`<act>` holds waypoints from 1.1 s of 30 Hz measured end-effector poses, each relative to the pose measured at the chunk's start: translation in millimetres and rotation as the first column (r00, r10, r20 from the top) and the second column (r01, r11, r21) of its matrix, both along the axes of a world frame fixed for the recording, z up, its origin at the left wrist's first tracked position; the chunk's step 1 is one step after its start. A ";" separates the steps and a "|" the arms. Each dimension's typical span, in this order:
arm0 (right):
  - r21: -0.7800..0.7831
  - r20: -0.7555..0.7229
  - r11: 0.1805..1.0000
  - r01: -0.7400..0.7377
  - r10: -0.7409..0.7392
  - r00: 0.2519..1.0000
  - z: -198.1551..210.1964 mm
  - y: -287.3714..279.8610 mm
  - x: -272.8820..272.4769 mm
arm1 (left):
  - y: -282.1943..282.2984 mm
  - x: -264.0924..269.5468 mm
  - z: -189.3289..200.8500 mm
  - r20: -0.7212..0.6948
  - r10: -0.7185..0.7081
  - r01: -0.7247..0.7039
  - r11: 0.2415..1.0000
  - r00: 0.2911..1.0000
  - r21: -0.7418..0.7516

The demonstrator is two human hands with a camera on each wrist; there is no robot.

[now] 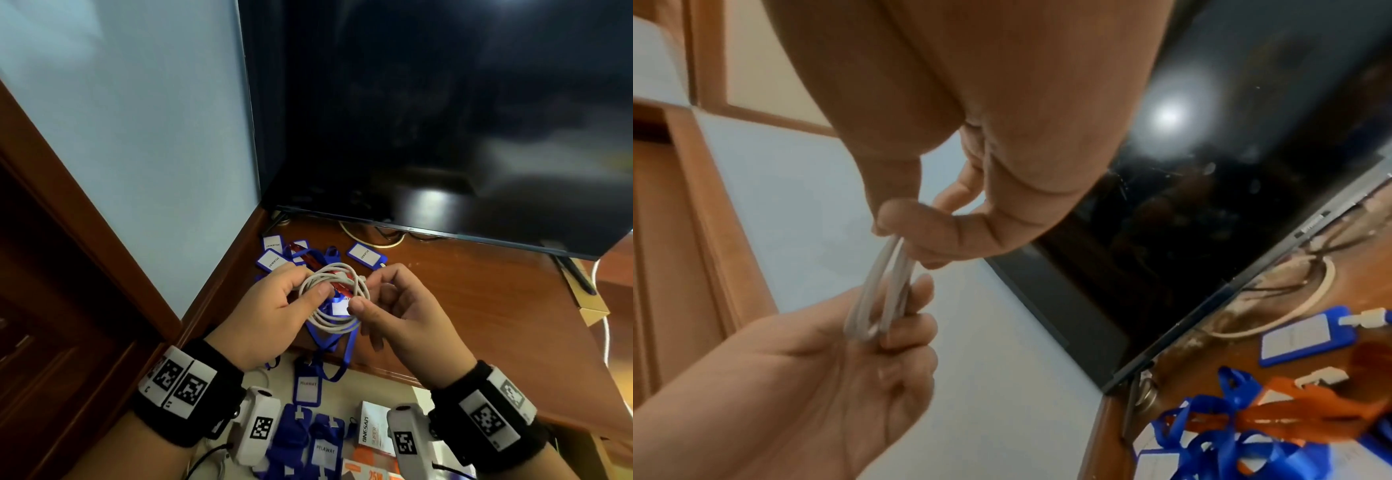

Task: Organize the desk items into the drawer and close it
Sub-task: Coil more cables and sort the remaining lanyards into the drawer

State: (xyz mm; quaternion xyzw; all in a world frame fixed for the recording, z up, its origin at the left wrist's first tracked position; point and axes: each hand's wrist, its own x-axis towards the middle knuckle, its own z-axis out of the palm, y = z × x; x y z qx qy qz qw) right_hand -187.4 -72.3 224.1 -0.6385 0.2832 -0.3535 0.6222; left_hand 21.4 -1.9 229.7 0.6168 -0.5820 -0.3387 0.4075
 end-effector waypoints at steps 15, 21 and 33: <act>0.168 0.063 0.968 -0.186 0.178 0.982 -2.7 -0.4 -2.4 | 2.6 9.9 -5.3 -0.207 0.094 -0.089 0.995 0.974 0.036; -0.046 -0.190 0.990 -0.134 0.123 0.974 2.5 1.6 -3.1 | 4.9 19.8 -5.4 -0.251 0.163 -0.157 0.987 0.954 0.041; 0.153 -0.366 0.977 -0.151 0.198 0.909 -73.6 19.2 37.4 | 29.2 35.4 -83.4 0.269 0.174 -0.235 0.948 0.947 0.216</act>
